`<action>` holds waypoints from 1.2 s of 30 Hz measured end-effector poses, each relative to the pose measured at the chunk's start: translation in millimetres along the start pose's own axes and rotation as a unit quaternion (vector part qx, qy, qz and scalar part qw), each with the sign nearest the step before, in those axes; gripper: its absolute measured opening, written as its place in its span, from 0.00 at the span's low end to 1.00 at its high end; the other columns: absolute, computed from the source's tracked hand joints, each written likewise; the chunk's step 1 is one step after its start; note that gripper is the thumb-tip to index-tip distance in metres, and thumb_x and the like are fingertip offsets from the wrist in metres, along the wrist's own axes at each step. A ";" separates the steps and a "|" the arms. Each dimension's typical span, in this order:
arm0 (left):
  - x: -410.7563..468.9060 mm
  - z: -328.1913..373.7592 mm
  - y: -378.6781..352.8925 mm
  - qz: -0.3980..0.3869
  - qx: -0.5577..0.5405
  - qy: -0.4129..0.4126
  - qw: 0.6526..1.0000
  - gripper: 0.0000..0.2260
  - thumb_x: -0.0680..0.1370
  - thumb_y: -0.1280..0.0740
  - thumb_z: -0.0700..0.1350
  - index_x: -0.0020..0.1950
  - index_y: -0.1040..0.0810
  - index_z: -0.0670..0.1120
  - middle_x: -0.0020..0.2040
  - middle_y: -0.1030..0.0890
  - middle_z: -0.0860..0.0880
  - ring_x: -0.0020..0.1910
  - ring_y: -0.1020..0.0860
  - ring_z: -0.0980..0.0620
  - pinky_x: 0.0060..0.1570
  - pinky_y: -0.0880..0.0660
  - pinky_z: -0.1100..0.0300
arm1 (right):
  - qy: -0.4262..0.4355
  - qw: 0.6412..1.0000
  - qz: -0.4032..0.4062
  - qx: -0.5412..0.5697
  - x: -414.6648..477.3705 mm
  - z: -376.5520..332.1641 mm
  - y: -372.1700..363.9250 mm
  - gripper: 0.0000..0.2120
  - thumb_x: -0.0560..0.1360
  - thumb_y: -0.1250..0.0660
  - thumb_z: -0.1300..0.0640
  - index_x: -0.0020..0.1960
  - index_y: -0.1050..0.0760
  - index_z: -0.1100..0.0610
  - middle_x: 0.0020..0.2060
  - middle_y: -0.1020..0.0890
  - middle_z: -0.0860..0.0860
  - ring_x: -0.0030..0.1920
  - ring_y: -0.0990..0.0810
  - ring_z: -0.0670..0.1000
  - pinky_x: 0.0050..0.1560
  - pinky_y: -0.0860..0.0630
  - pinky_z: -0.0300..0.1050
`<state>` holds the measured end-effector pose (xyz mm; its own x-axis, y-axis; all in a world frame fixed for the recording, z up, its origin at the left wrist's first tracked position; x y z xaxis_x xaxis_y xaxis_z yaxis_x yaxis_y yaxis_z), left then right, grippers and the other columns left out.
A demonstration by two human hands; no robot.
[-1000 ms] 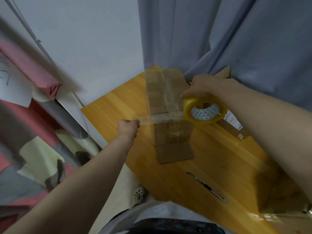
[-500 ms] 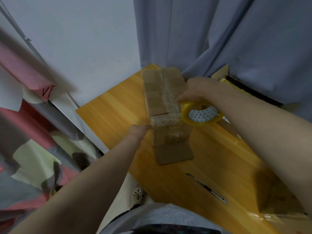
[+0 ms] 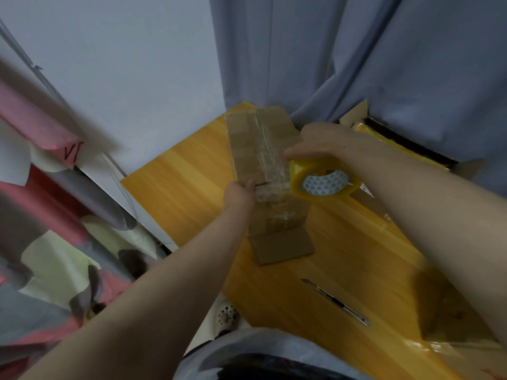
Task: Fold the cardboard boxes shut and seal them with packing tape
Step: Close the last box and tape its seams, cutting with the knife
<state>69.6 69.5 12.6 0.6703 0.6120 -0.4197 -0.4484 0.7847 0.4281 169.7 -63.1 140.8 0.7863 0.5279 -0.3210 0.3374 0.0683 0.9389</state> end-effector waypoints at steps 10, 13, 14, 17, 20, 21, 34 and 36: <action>7.3 -1.4 6.1 0.008 0.022 -0.033 0.999 0.16 0.81 0.39 0.47 0.52 0.22 0.35 0.48 0.21 0.36 0.48 0.22 0.37 0.47 0.24 0.46 | -0.045 0.980 -0.030 0.192 -11.5 74.7 -15.3 0.27 0.70 0.36 0.33 0.39 0.24 0.60 0.39 0.21 0.54 0.42 0.23 0.53 0.47 0.27 0.47; 9.2 -3.0 8.5 0.013 0.021 -0.056 0.998 0.13 0.81 0.39 0.48 0.47 0.24 0.38 0.45 0.22 0.38 0.46 0.22 0.39 0.48 0.24 0.45 | -0.069 0.997 -0.026 0.012 -11.8 95.1 0.9 0.31 0.68 0.37 0.30 0.46 0.20 0.59 0.48 0.20 0.56 0.49 0.23 0.56 0.52 0.26 0.49; 10.3 -4.0 6.9 0.010 0.016 -0.059 0.998 0.12 0.81 0.39 0.48 0.46 0.25 0.40 0.46 0.21 0.37 0.46 0.22 0.39 0.49 0.24 0.44 | -0.077 0.997 -0.023 -0.016 -10.4 102.7 2.5 0.33 0.68 0.37 0.30 0.50 0.20 0.59 0.51 0.21 0.56 0.52 0.23 0.57 0.54 0.26 0.50; 13.7 -4.4 6.4 0.018 0.017 -0.069 0.997 0.11 0.81 0.38 0.49 0.45 0.26 0.42 0.50 0.20 0.34 0.49 0.21 0.37 0.49 0.24 0.43 | -0.083 0.994 -0.040 -0.050 -5.1 110.6 -9.0 0.34 0.69 0.38 0.29 0.54 0.22 0.59 0.55 0.23 0.54 0.56 0.25 0.57 0.51 0.29 0.47; 16.5 -4.4 5.9 0.013 0.023 -0.071 0.997 0.15 0.81 0.39 0.49 0.48 0.23 0.37 0.49 0.20 0.34 0.48 0.21 0.37 0.48 0.24 0.43 | -0.088 0.994 -0.045 -0.048 2.4 113.7 -23.8 0.35 0.69 0.39 0.28 0.58 0.23 0.58 0.59 0.25 0.54 0.57 0.26 0.56 0.49 0.32 0.46; 16.4 -4.2 5.9 0.014 0.020 -0.072 0.997 0.16 0.81 0.39 0.49 0.48 0.23 0.36 0.47 0.20 0.34 0.46 0.21 0.38 0.47 0.24 0.44 | -0.091 0.993 -0.048 -0.053 4.1 115.8 -27.2 0.36 0.70 0.40 0.28 0.61 0.23 0.58 0.61 0.25 0.54 0.59 0.27 0.56 0.50 0.32 0.46; 25.1 -4.9 2.6 -0.006 -0.015 -0.094 0.995 0.13 0.80 0.37 0.48 0.54 0.20 0.39 0.47 0.19 0.43 0.47 0.22 0.47 0.51 0.25 0.50 | -0.132 0.989 -0.066 0.002 -1.5 125.5 -90.2 0.35 0.71 0.43 0.27 0.56 0.22 0.56 0.54 0.21 0.53 0.53 0.24 0.53 0.51 0.27 0.47; 32.2 -0.5 8.6 -0.012 0.003 -0.112 0.994 0.13 0.80 0.36 0.47 0.51 0.20 0.38 0.48 0.19 0.40 0.47 0.22 0.47 0.52 0.24 0.47 | -0.146 0.987 -0.050 0.040 -6.5 119.7 -100.1 0.30 0.71 0.43 0.28 0.46 0.24 0.54 0.47 0.21 0.52 0.48 0.24 0.52 0.47 0.29 0.47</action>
<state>87.1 96.0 2.3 0.7957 0.5551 -0.2423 -0.4274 0.7981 0.4246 192.7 -174.7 34.0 0.8588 0.2546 -0.4446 0.4515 0.0343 0.8916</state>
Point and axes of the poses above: each hand's wrist, its own x-axis towards the middle knuckle, its own y-axis out of the back of the hand, z = x × y, the point moved 7 cm from there along x, towards the middle knuckle
